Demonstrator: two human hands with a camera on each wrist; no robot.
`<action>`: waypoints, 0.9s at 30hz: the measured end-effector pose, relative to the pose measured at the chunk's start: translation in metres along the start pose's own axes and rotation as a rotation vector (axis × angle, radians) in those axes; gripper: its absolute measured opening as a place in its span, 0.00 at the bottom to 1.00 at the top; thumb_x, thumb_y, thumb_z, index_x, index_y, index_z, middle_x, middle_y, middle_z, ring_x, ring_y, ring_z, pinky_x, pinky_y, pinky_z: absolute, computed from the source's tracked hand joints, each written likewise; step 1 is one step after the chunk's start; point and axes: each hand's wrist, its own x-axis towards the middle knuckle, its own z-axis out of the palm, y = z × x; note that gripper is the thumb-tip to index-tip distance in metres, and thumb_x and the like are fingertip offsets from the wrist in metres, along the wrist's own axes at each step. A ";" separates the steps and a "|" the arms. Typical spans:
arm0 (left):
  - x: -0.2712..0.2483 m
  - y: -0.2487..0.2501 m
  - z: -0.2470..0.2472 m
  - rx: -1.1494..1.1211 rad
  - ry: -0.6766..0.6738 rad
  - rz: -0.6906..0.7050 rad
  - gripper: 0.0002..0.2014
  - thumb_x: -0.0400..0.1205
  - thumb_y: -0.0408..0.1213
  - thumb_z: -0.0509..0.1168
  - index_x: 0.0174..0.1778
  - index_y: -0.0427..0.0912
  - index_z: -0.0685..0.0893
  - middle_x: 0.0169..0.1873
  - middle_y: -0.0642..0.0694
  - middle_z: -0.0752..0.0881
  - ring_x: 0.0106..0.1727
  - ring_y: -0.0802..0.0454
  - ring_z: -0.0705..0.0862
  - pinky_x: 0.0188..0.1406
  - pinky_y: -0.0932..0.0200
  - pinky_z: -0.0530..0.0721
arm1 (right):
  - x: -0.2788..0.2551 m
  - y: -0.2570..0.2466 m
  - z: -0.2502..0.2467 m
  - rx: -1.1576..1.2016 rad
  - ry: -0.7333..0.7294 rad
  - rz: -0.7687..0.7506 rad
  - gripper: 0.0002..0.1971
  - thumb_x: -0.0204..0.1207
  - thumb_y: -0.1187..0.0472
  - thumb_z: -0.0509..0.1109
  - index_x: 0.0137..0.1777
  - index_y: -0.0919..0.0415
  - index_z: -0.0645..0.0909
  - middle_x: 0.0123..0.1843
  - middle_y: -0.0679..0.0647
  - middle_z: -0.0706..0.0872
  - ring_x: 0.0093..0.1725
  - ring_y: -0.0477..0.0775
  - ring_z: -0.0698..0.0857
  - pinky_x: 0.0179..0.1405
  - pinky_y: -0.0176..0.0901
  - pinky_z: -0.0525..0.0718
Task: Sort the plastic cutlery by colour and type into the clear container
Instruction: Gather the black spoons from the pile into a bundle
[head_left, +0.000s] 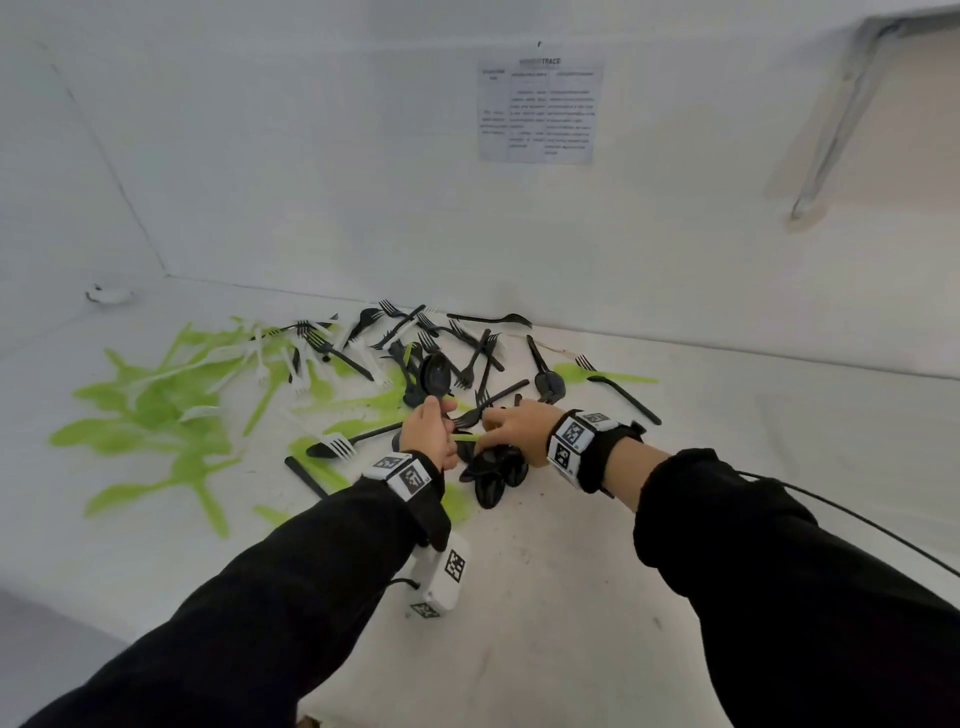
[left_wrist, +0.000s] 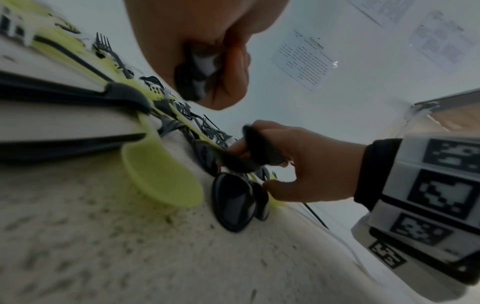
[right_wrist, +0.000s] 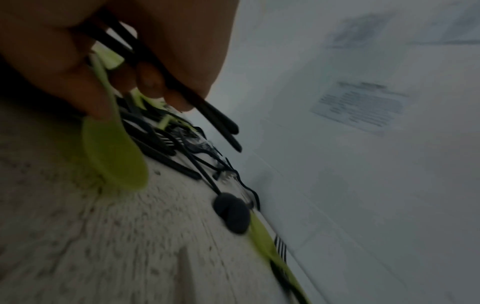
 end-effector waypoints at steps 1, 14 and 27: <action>0.000 -0.001 -0.002 -0.005 0.006 0.001 0.15 0.87 0.38 0.46 0.41 0.41 0.76 0.22 0.48 0.63 0.09 0.60 0.55 0.14 0.75 0.53 | 0.003 -0.002 -0.001 -0.017 -0.004 -0.001 0.32 0.74 0.68 0.68 0.77 0.49 0.66 0.70 0.57 0.68 0.55 0.62 0.82 0.55 0.51 0.82; -0.009 -0.008 -0.004 -0.018 0.040 -0.004 0.17 0.88 0.39 0.47 0.37 0.42 0.75 0.19 0.49 0.64 0.08 0.60 0.56 0.15 0.76 0.54 | 0.017 0.004 0.003 0.152 0.026 0.114 0.21 0.74 0.58 0.72 0.67 0.55 0.77 0.68 0.57 0.68 0.58 0.62 0.81 0.59 0.50 0.79; -0.006 -0.012 0.002 0.009 0.058 -0.009 0.17 0.88 0.40 0.46 0.39 0.42 0.76 0.23 0.47 0.65 0.09 0.60 0.57 0.15 0.73 0.54 | 0.013 0.016 -0.011 1.034 0.649 0.624 0.22 0.65 0.56 0.81 0.58 0.63 0.83 0.74 0.55 0.63 0.70 0.60 0.66 0.70 0.49 0.70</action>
